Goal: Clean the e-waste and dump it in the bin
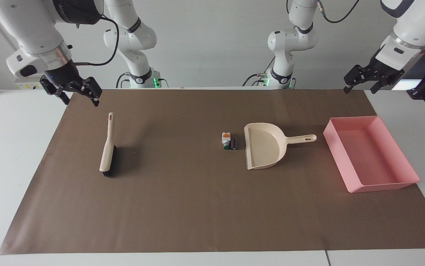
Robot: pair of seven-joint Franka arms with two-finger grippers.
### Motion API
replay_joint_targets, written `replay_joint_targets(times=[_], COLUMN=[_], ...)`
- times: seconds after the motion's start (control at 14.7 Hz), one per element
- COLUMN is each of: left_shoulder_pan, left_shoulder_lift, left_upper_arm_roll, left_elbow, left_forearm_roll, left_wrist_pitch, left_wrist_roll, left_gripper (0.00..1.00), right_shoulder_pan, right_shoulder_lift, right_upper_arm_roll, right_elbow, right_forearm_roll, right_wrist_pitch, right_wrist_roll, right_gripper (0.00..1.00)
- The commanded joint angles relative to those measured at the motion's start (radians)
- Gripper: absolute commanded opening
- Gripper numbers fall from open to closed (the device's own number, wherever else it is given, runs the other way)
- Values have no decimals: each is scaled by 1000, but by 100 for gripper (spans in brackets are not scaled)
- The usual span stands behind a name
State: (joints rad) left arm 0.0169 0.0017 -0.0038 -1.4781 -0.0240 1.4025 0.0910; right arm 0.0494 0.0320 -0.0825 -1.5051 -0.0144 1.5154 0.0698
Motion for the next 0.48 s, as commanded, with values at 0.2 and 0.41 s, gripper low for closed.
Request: replay_joint_targets(times=[0.2, 0.41], left_shoulder_pan=[0, 0], left_shoulder_lift=[-9, -9], left_upper_arm_roll=[-9, -9], left_elbow=[-10, -11], left_forearm_roll=[16, 16], left_wrist_pitch=[3, 39], left_wrist_roll=[-11, -13], left_gripper=[100, 99], right_shoulder_pan=[-2, -3], right_shoulder_lift=[-21, -23], right_upper_arm_roll=[1, 1], right_elbow=[-26, -24], right_forearm_roll=[13, 16], right_wrist_pitch=[6, 5], right_wrist_roll=[-12, -13], right_gripper=[100, 100])
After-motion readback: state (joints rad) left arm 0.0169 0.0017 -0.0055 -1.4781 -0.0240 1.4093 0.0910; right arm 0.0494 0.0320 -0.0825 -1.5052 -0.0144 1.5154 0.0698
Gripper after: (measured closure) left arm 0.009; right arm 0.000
